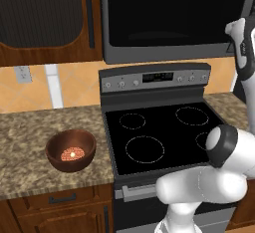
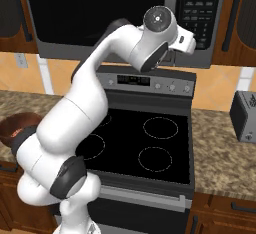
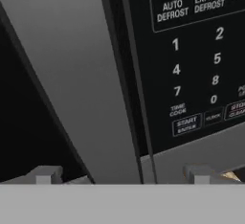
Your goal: Open the microwave, place the bowl with waffle inside the microwave, then close the microwave door and turn it on.
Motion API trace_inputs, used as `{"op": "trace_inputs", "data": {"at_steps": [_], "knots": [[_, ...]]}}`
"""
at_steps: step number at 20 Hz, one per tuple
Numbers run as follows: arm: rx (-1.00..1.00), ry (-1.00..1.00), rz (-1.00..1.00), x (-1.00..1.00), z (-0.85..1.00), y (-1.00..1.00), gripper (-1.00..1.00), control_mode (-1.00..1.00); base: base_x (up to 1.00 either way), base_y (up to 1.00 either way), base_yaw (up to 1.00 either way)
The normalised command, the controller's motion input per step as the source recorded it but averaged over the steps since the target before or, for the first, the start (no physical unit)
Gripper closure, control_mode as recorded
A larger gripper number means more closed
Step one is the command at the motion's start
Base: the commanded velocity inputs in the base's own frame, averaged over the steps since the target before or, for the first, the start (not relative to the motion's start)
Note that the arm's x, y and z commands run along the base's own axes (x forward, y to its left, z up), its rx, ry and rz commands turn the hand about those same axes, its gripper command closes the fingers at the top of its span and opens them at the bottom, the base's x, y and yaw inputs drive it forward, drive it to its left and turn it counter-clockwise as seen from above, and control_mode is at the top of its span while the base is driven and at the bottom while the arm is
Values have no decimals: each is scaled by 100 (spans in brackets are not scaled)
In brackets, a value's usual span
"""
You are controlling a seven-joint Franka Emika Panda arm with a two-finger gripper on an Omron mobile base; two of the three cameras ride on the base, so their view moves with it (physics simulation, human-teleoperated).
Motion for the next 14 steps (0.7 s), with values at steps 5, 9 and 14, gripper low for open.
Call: {"op": "trace_inputs", "data": {"at_steps": [5, 9, 14], "knots": [[1, -10, 0, 48, 0, -11, -100, -100, 0, 0, 0], [1, -4, 0, 55, -1, -3, -100, -100, 0, 0, 0], [0, -9, 5, 42, -14, 14, -100, -100, 0, 0, 0]]}}
